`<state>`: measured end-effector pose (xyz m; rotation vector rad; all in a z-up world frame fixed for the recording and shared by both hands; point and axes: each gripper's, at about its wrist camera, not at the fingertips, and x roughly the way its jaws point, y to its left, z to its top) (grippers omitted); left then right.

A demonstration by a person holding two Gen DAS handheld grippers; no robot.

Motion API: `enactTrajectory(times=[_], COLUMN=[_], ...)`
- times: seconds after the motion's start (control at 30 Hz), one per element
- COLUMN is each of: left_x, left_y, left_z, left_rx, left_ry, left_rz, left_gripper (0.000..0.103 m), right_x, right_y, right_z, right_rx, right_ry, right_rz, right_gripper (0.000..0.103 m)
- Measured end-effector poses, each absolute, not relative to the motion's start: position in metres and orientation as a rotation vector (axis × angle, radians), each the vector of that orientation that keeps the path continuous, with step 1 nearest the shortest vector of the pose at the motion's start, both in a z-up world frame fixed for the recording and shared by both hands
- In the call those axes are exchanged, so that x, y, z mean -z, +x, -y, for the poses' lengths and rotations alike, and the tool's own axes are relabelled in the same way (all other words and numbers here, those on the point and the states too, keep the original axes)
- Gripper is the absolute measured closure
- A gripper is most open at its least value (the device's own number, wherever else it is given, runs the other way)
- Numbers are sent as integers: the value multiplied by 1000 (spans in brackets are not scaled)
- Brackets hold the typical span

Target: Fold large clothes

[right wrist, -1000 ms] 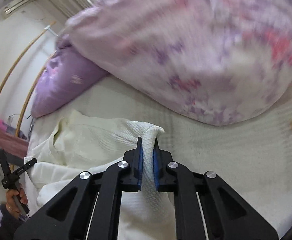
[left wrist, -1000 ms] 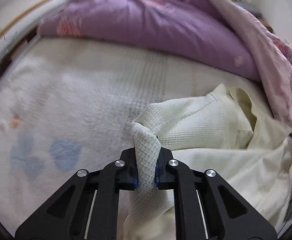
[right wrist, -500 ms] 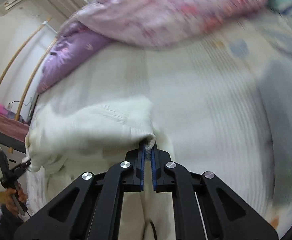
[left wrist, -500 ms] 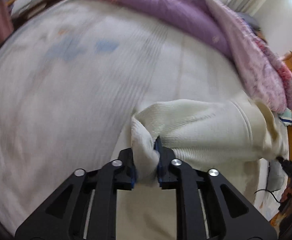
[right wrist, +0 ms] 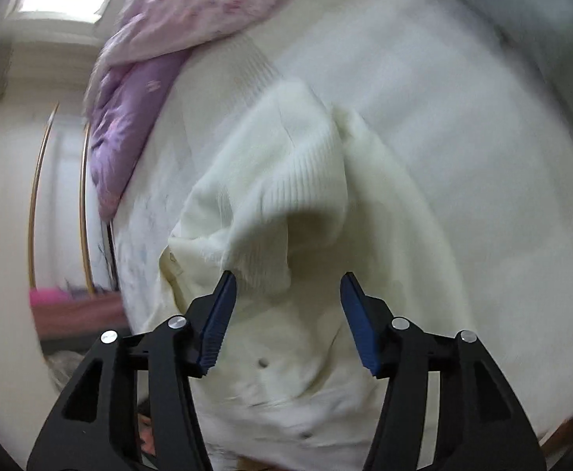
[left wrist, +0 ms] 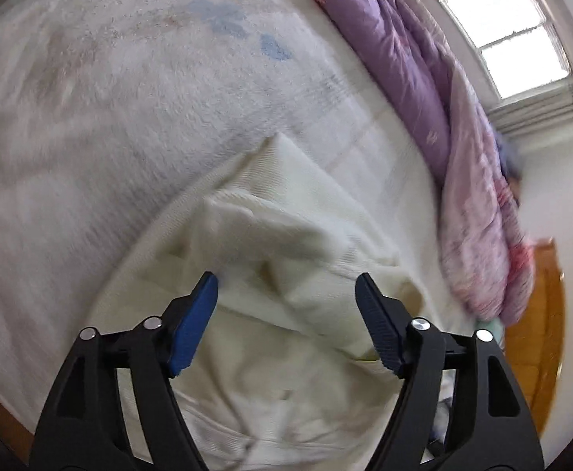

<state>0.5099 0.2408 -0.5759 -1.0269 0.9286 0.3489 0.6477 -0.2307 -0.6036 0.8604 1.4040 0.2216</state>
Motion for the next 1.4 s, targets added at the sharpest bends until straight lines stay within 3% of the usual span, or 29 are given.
enactTrajectory(times=[0.07, 0.17, 0.53, 0.57, 0.6, 0.63, 0.67, 0.7, 0.8, 1.13, 1.3, 1.33, 1.4], left_x=[565, 556, 635, 636, 639, 641, 641, 640, 633, 612, 631, 638, 653], left_y=[508, 504, 554, 555, 559, 562, 563, 564, 559, 485, 440, 432, 421], left_z=[-231, -224, -235, -236, -237, -238, -238, -238, -231, -207, -193, -194, -200], left_rx=[-353, -363, -506, -518, -509, -484, -473, -470, -446, -368, -390, -400, -421], left_ry=[-1060, -1087, -980, -956, -928, -921, -895, -861, -790, -655, -658, -681, -768], left_rz=[-857, -787, -1027, -1033, -1050, -1068, -1082, -1088, -1083, -1071, -1144, -1149, -1166], left_gripper=[28, 12, 13, 20, 37, 42, 55, 75, 89, 91, 90, 89, 71], right_x=[609, 611, 665, 668, 669, 668, 666, 660, 649, 628, 645, 651, 667], right_y=[638, 627, 656, 658, 661, 664, 666, 666, 664, 617, 575, 571, 562], right_z=[230, 235, 238, 237, 235, 234, 232, 232, 233, 255, 264, 264, 261], right_rx=[-174, -102, -60, -65, -79, -104, -118, -134, -172, -196, -175, -171, -170], right_ry=[941, 1037, 1099, 1088, 1061, 1041, 1020, 966, 889, 692, 646, 629, 610], right_rz=[-1400, -1338, -1231, -1236, -1242, -1250, -1253, -1255, -1258, -1315, -1399, -1411, -1446], right_gripper=[46, 42, 44, 59, 74, 81, 89, 93, 97, 99, 99, 99, 91])
